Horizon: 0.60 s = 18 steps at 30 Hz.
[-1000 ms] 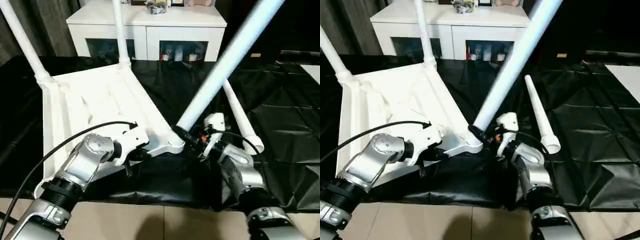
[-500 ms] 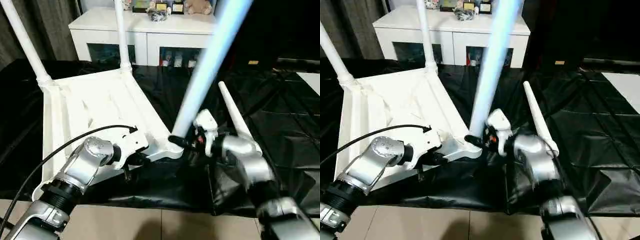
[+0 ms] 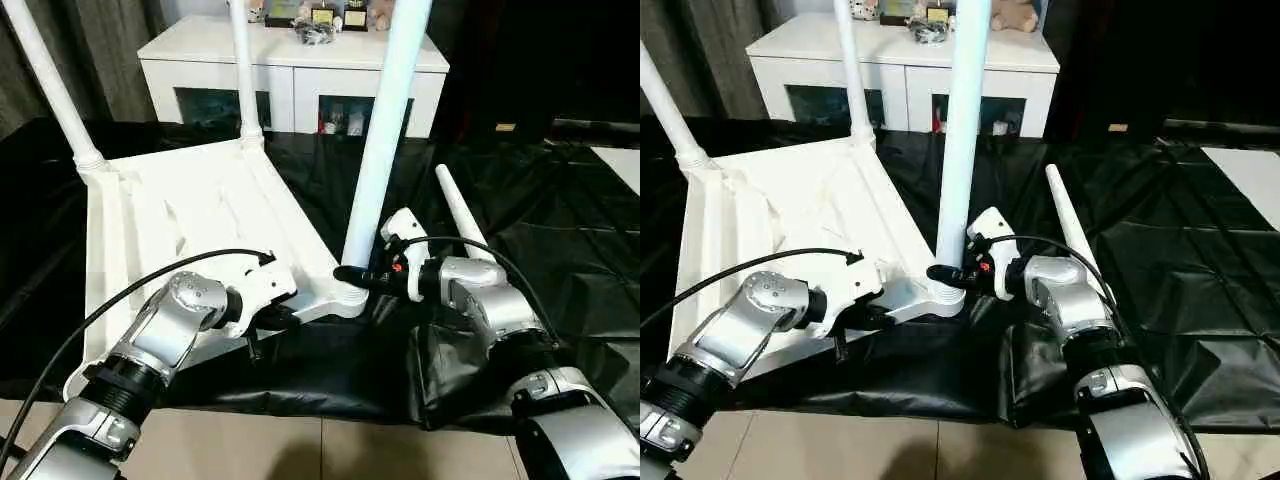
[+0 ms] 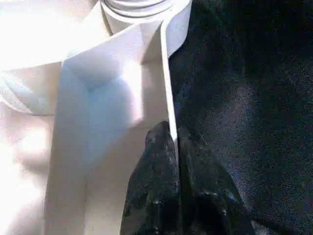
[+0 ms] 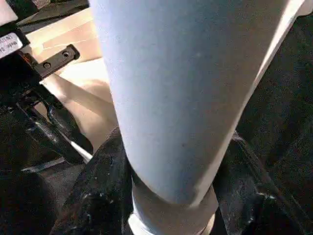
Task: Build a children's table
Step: Rotate leg to tighten
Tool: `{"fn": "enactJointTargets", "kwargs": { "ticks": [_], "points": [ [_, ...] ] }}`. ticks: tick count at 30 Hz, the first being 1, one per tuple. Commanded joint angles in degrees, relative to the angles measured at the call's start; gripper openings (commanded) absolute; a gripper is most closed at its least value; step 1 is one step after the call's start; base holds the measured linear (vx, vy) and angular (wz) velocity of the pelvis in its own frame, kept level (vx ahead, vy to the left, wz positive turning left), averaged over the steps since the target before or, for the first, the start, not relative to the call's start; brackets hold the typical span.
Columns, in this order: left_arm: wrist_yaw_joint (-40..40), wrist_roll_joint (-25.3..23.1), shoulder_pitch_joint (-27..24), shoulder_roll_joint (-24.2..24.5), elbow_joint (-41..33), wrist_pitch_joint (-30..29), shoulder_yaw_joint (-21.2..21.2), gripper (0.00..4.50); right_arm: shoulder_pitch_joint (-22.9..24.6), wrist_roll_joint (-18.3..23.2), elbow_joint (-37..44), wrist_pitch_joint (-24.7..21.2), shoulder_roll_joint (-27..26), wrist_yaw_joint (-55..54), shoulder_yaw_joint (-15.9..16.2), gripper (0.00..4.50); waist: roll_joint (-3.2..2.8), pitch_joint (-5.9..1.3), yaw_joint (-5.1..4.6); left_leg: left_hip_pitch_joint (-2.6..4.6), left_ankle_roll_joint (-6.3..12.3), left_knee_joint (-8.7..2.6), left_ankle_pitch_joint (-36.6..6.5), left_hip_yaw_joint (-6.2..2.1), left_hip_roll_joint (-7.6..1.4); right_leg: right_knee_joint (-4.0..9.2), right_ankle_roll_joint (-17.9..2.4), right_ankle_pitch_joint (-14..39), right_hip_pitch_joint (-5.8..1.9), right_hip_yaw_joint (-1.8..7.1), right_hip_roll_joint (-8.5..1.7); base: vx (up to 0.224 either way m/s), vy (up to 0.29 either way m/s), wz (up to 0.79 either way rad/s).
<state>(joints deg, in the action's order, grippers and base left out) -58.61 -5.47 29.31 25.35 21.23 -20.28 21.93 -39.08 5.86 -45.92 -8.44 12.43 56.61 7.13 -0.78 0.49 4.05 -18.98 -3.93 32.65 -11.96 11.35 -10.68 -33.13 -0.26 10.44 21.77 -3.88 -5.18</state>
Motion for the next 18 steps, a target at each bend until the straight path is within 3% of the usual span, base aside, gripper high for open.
{"fn": "enactJointTargets", "kwargs": {
  "ticks": [1,4,14,15,16,17,18],
  "points": [
    [-3.0,-0.7,0.8,-0.5,-0.9,1.7,2.7,0.00,4.3,-3.5,-9.7,-6.9,-0.6,-1.5,2.5,1.88,-1.11,-1.07,-0.60,0.22,-1.66,-5.02,-22.3,-1.59,-2.81,4.09,-11.7,18.1,-0.96,2.45,-3.22,0.000,0.000,0.00],
    [-3.4,-0.6,0.7,-0.6,-1.1,1.6,2.9,0.00,4.0,-3.0,-11.2,-6.7,-0.9,-2.9,1.7,1.88,-1.14,-0.99,-0.92,0.56,-1.84,-5.02,-23.8,-1.66,-2.83,4.46,-11.4,20.6,-0.54,2.53,-3.32,0.000,0.000,0.00],
    [-1.2,-1.9,0.1,-1.5,0.5,-0.9,3.5,0.00,4.1,-4.0,-11.2,-3.3,-1.1,-3.8,2.3,1.88,-1.06,-0.88,-1.33,0.30,-2.02,-5.27,-25.3,-1.91,-2.88,4.59,-10.5,22.3,-0.48,2.55,-3.32,0.000,0.000,0.00],
    [0.6,-1.7,0.3,-2.7,2.3,-1.8,2.5,0.00,4.0,-3.9,-11.1,-2.8,-1.4,-4.6,2.0,1.88,-1.08,-0.74,-1.34,0.43,-2.10,-5.22,-26.2,-1.91,-2.81,4.80,-10.3,23.8,-0.26,2.54,-3.36,0.000,0.000,0.00],
    [2.2,-1.6,0.5,-3.8,3.9,-2.1,1.8,0.00,3.8,-3.7,-11.1,-2.2,-1.9,-6.3,1.4,1.88,-0.72,-0.69,-1.42,0.50,-1.98,-5.22,-26.7,-1.84,-2.80,4.96,-10.0,24.8,-0.15,2.55,-3.32,0.000,0.000,0.00],
    [3.8,-1.6,0.6,-5.0,5.3,-2.3,1.3,0.00,3.5,-3.3,-11.2,-2.1,-2.6,-8.6,0.5,1.88,-0.74,-0.38,-1.39,1.02,-2.01,-5.08,-28.3,-1.76,-2.59,5.52,-9.1,28.3,0.49,2.58,-3.32,0.000,0.000,0.00],
    [3.8,-1.6,0.6,-5.0,5.3,-2.3,1.3,0.00,3.5,-3.3,-11.2,-2.1,-2.6,-8.6,0.5,1.88,-0.69,-0.39,-1.38,1.35,-2.05,-4.99,-29.1,-1.80,-2.54,5.69,-8.7,29.7,0.61,2.64,-3.39,0.000,0.000,0.00]
  ]
}}
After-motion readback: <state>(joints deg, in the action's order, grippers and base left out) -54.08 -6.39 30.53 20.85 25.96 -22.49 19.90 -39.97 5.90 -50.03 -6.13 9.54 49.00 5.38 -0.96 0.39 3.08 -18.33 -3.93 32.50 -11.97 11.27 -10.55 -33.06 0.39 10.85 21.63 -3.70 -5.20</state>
